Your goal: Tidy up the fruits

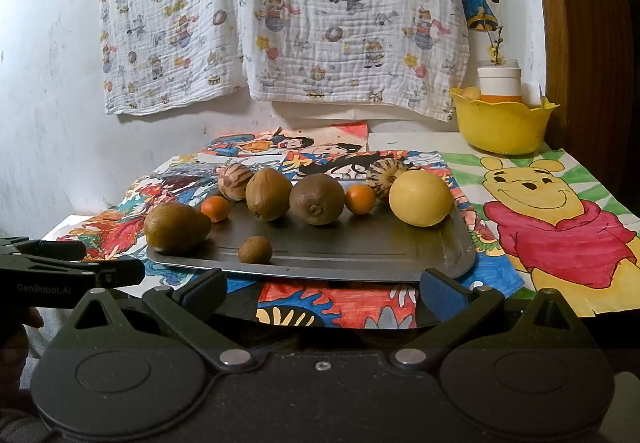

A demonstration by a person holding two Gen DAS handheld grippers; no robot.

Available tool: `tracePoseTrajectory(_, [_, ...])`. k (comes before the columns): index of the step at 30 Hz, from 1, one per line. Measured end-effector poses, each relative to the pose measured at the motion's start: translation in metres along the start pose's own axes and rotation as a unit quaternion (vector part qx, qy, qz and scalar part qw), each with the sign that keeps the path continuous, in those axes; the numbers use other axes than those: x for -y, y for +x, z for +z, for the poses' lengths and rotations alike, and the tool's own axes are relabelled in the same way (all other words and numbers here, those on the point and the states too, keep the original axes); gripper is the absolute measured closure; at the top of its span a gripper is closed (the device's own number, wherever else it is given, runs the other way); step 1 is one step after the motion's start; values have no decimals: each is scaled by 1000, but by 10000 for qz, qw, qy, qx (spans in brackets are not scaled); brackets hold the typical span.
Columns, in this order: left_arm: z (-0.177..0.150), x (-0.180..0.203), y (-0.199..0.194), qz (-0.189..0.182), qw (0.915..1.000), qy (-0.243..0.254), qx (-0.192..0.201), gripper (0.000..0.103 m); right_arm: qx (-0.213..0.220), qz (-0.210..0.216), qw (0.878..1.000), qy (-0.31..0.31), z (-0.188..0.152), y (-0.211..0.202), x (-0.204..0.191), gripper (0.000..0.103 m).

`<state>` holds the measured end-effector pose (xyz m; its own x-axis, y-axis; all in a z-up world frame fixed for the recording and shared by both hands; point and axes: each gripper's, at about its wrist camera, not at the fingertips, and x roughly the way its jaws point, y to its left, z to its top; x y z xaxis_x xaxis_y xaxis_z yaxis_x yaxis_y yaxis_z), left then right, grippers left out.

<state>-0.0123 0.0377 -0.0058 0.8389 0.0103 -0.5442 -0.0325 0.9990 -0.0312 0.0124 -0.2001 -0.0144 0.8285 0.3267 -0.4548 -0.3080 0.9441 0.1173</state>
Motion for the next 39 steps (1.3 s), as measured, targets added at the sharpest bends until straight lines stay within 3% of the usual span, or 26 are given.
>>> tracePoseTrajectory(39, [-1, -1, 0, -17, 10000, -11, -11, 1, -34, -9, 10000, 11, -1, 2, -1, 1])
